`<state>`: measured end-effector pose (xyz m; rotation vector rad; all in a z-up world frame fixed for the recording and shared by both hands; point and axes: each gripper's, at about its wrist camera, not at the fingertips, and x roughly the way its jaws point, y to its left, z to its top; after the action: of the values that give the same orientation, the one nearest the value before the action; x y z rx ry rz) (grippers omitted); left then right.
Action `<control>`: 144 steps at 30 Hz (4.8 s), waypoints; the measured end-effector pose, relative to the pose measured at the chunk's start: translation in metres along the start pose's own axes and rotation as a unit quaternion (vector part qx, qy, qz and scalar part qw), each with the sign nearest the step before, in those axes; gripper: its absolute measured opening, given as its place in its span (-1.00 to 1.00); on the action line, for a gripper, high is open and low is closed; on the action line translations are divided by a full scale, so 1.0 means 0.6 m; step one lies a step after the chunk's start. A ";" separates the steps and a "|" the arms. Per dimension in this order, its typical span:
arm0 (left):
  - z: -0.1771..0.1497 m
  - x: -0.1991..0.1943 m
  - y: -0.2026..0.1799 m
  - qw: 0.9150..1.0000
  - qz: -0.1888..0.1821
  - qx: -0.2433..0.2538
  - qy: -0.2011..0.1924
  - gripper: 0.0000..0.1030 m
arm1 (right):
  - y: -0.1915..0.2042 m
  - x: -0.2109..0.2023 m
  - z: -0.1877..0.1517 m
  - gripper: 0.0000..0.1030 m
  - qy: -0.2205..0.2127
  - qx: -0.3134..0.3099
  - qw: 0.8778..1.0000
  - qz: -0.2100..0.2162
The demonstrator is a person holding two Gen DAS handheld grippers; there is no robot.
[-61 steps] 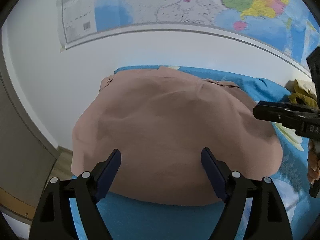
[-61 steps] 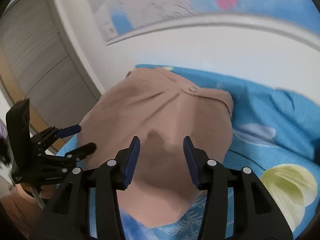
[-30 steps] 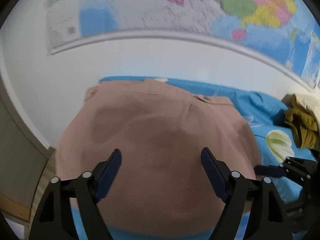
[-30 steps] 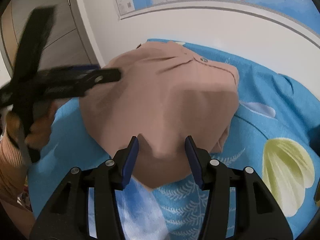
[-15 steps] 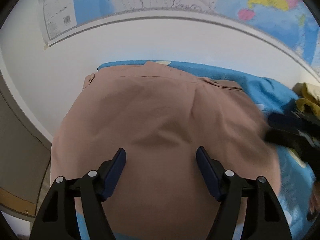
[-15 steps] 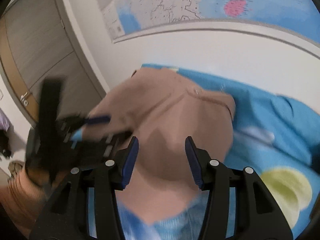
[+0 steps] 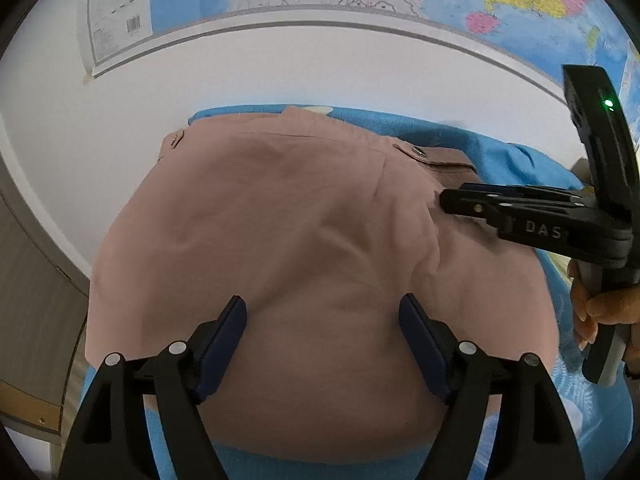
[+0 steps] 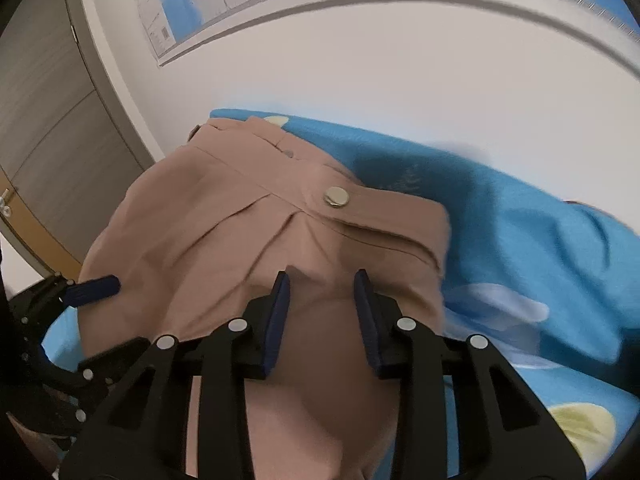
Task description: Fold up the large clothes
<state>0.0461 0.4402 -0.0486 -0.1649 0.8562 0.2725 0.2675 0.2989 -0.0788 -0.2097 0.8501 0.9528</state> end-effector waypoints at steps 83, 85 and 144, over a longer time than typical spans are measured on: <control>-0.188 -0.211 -0.075 0.990 0.084 -0.069 -0.094 0.86 | 0.143 -0.276 -0.274 0.89 -0.111 -0.065 0.991 0.024; -0.190 -0.216 -0.075 0.989 0.084 -0.069 -0.098 0.86 | 0.145 -0.280 -0.278 0.89 -0.116 -0.065 0.991 0.026; -0.222 -0.247 -0.087 0.989 0.077 -0.057 -0.109 0.86 | 0.144 -0.304 -0.310 0.89 -0.124 -0.048 0.991 0.029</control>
<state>-0.1263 0.3317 -0.0197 -0.1720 0.6364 0.4753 0.0448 0.1404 -0.0551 -0.1457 0.5851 1.0509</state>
